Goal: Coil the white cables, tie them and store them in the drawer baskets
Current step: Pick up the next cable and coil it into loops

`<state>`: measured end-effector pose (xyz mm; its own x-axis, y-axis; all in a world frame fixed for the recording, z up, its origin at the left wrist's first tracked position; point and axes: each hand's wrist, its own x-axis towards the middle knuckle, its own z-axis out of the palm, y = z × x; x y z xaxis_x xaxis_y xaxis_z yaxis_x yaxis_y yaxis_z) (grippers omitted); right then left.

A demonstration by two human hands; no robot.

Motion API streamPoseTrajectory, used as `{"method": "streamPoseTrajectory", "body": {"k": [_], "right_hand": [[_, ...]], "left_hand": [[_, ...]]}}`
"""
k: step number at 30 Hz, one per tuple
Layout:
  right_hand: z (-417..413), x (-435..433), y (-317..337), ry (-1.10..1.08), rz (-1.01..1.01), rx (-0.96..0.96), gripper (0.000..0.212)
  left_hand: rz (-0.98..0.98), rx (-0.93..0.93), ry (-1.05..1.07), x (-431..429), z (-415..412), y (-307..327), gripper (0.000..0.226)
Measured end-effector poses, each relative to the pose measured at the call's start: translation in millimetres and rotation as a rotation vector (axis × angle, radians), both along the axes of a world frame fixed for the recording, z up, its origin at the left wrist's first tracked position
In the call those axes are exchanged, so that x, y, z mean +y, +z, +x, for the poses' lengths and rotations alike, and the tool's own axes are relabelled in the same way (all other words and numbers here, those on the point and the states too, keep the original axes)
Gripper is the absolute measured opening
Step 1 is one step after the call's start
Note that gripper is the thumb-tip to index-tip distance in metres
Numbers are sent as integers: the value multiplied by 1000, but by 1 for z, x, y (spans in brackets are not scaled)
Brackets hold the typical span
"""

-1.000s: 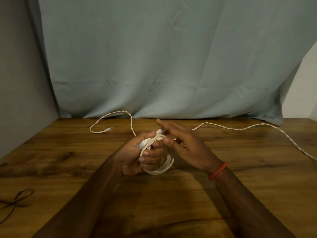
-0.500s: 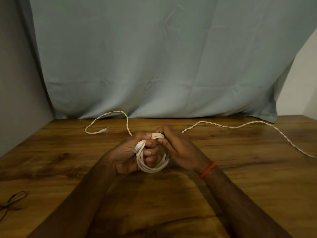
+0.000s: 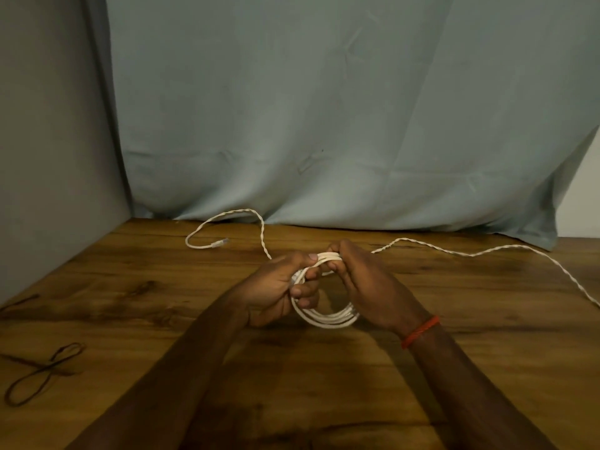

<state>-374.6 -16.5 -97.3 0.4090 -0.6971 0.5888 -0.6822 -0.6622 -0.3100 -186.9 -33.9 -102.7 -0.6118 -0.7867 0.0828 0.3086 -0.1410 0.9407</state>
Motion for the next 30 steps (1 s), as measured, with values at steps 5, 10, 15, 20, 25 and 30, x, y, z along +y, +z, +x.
{"method": "streamPoseTrajectory", "body": {"k": [5,10,15,20,25,30], "right_hand": [[3,-1,-2,-35,9,-44,17],[1,-1,-2,-49,-32,-51,12],[4,-2,0,-34,-62,-65,25],[12,3,2,-7,-65,-125,24],[13,7,5,-117,-45,-116,38],[35,25,21,-184,-269,-181,43]], "left_hand": [[44,44,55,-4,-8,-6,37],[85,63,43,-4,-11,-10,39],[129,115,-10,1,-10,-5,43],[120,144,-4,0,-6,-2,45],[111,97,238,-3,-11,-3,45],[90,111,372,-5,-8,-2,42]]}}
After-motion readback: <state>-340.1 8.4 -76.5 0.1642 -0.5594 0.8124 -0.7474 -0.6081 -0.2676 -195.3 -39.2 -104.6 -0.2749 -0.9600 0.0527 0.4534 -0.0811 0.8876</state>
